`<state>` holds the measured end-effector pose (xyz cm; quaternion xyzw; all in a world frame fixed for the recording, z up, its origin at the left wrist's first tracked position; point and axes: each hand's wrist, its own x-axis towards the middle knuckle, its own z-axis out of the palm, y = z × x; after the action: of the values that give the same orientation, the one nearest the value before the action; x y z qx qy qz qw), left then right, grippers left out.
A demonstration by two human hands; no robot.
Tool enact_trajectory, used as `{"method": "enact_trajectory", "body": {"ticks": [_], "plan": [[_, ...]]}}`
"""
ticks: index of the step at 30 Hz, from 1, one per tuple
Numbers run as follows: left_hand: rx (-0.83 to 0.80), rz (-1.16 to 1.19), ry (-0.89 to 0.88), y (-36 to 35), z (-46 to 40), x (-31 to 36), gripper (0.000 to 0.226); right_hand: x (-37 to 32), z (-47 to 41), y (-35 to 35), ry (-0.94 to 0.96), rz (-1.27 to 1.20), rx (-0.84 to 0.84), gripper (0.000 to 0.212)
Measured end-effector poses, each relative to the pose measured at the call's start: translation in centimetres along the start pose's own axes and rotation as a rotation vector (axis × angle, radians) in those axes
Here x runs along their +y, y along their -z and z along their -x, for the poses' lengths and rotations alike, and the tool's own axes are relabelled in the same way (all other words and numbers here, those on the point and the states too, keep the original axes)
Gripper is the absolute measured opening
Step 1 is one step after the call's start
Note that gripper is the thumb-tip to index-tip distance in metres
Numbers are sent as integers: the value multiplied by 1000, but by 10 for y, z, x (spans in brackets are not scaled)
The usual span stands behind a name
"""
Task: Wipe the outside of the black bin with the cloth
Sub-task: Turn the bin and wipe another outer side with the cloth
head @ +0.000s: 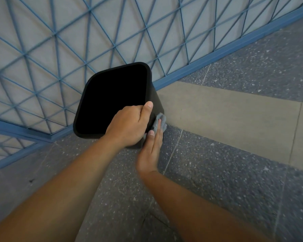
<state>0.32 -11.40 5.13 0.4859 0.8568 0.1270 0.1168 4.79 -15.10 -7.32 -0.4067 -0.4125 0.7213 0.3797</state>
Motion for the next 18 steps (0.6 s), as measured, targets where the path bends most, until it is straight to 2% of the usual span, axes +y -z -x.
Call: {"method": "enact_trajectory", "body": {"ticks": [3, 7, 10, 13, 15, 18], "plan": [[2, -6, -18, 0, 1, 1, 55, 28, -21, 22, -165, 48, -21, 79], [-11, 18, -7, 1, 0, 1, 56, 36, -48, 46, -276, 17, -103, 50], [-8, 23, 21, 2, 1, 0, 58, -2, -40, 48, -48, -24, 5, 43], [-4, 31, 31, 0, -1, -5, 61, -32, -10, 23, 278, 47, -118, 56], [-10, 64, 24, -1, -2, -7, 66, -41, -6, 6, 265, 62, -167, 64], [-23, 68, -7, -2, 0, -5, 60, -47, -37, 5, 299, 68, -154, 59]]}}
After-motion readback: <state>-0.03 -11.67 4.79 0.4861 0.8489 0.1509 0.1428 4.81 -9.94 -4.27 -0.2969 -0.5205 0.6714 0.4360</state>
